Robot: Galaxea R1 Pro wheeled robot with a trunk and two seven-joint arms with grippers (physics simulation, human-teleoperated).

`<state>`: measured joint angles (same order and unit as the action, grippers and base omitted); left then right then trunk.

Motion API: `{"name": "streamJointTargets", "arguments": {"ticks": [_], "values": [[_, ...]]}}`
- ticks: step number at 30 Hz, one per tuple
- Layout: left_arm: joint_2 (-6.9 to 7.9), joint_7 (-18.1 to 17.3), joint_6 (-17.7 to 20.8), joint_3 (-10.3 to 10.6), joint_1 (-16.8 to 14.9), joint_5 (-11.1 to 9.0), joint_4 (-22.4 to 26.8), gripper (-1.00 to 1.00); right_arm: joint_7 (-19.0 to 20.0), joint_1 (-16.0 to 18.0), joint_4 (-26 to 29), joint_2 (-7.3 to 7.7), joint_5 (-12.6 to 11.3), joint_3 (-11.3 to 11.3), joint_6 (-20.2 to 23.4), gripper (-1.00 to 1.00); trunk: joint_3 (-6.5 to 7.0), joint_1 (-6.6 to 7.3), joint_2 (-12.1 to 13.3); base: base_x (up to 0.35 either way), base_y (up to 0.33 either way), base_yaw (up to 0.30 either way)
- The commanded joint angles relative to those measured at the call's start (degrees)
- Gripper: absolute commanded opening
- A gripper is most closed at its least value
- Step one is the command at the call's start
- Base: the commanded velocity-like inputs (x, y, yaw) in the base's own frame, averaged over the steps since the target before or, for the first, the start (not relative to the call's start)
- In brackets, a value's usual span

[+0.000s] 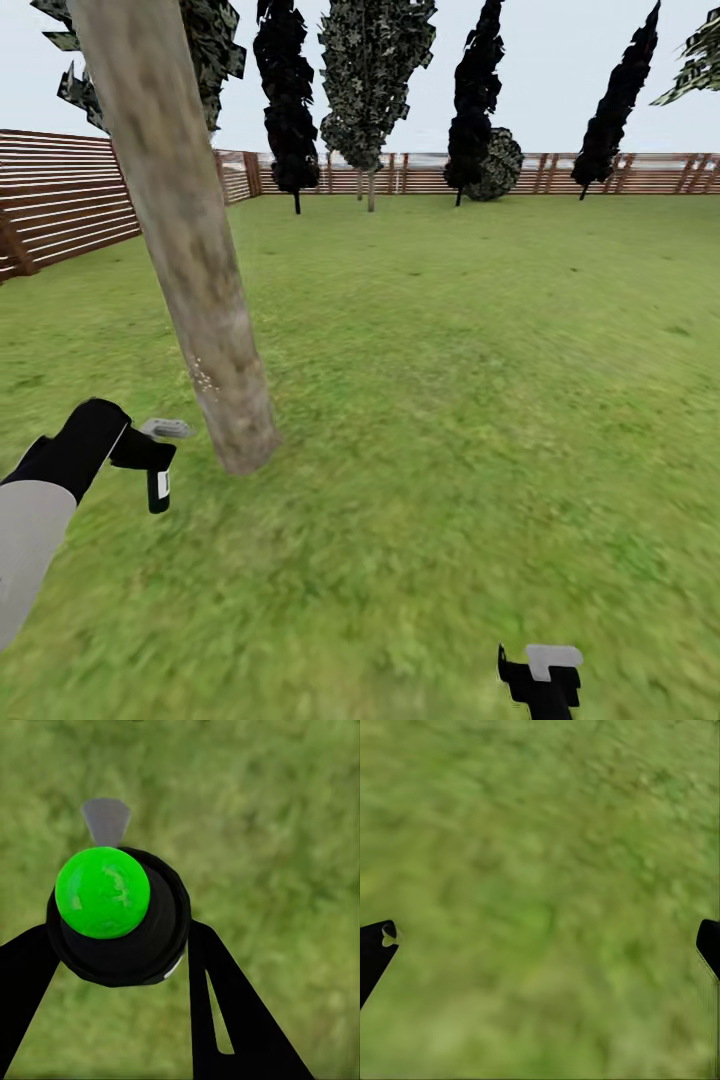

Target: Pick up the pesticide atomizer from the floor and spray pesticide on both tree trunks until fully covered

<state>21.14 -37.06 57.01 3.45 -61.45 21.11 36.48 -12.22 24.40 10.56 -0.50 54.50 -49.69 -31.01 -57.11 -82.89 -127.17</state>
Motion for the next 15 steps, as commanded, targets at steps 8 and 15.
{"name": "streamJointTargets", "arguments": {"ticks": [8,15], "values": [[0.07,1.2,0.2,0.2,0.0,0.5,-0.4,-1.00,-0.3,0.0,0.0,0.15,0.6,-0.4,-0.1,1.00,-0.05,0.00,0.0,0.193,-0.230,0.007],[0.11,6.9,-0.4,-4.7,4.2,0.3,-1.4,-1.00,-0.2,0.0,-0.1,0.15,0.6,-0.3,-0.1,1.00,-0.05,0.00,0.0,0.079,-0.238,0.059]]}}
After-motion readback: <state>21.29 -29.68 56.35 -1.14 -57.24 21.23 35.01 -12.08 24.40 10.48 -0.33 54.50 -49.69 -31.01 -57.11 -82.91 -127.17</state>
